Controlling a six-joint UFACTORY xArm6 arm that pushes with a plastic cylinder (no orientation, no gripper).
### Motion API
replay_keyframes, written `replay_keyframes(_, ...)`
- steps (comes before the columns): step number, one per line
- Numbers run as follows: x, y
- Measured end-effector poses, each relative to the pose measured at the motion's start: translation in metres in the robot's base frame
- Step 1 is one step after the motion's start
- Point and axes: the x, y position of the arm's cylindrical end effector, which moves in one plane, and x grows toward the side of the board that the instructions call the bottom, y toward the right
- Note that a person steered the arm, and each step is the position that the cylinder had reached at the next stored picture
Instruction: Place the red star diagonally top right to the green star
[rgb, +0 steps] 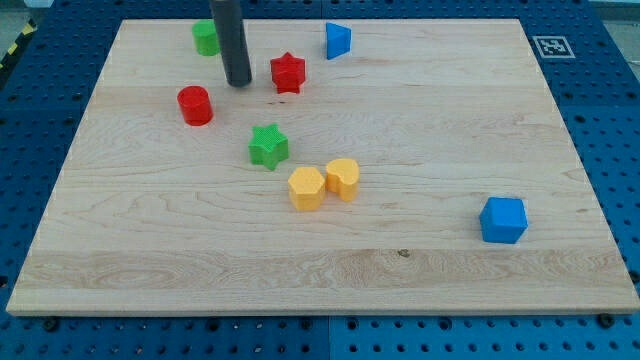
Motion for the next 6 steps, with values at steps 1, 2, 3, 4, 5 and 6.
replay_keyframes(1, -0.017, 0.058)
replay_keyframes(2, 0.0, 0.098)
replay_keyframes(3, 0.024, 0.08)
replay_keyframes(4, 0.029, 0.052)
replay_keyframes(5, 0.032, 0.038)
replay_keyframes(6, 0.053, 0.079)
